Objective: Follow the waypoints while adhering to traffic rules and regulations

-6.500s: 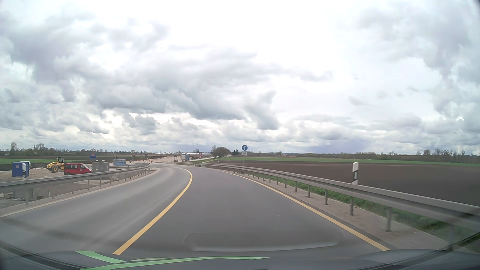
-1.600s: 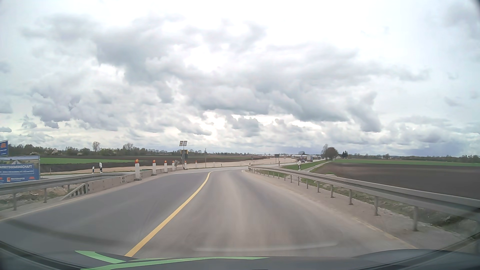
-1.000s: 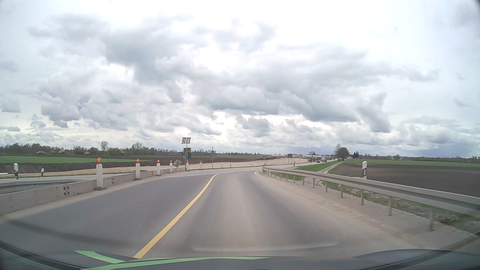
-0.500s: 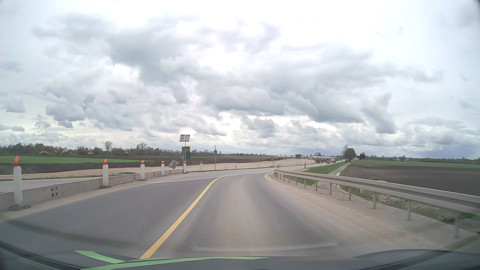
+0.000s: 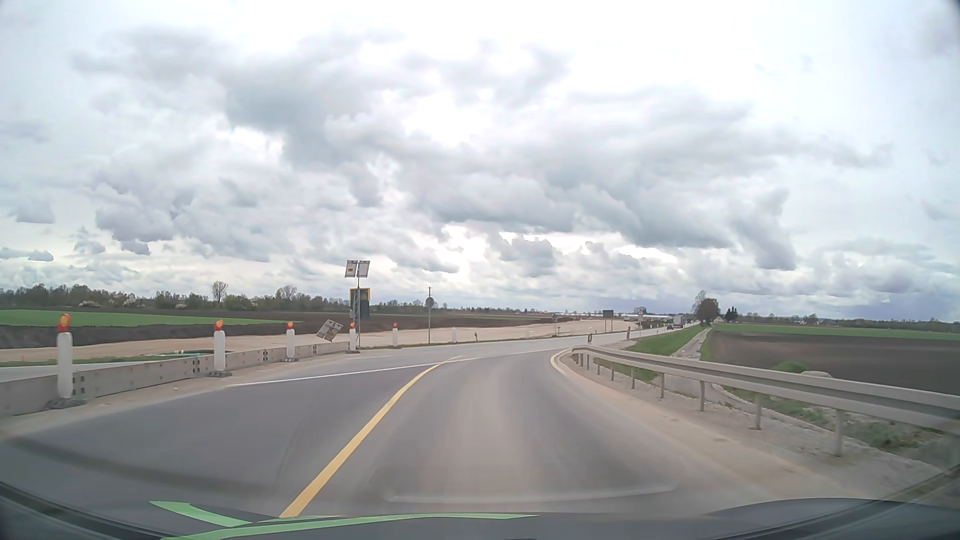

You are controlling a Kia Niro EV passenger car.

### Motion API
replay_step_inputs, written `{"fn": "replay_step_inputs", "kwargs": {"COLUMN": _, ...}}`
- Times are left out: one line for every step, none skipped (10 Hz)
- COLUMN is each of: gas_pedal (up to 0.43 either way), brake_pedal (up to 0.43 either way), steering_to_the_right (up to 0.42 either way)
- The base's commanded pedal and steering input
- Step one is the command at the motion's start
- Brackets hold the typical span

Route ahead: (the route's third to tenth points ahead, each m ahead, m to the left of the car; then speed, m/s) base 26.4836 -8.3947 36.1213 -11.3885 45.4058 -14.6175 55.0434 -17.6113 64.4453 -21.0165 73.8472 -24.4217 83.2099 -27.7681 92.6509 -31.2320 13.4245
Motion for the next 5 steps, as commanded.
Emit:
{"fn": "replay_step_inputs", "kwargs": {"gas_pedal": 0.067, "brake_pedal": 0.000, "steering_to_the_right": 0.011}}
{"fn": "replay_step_inputs", "kwargs": {"gas_pedal": 0.067, "brake_pedal": 0.000, "steering_to_the_right": 0.012}}
{"fn": "replay_step_inputs", "kwargs": {"gas_pedal": 0.067, "brake_pedal": 0.000, "steering_to_the_right": 0.015}}
{"fn": "replay_step_inputs", "kwargs": {"gas_pedal": 0.067, "brake_pedal": 0.000, "steering_to_the_right": 0.018}}
{"fn": "replay_step_inputs", "kwargs": {"gas_pedal": 0.067, "brake_pedal": 0.000, "steering_to_the_right": 0.020}}
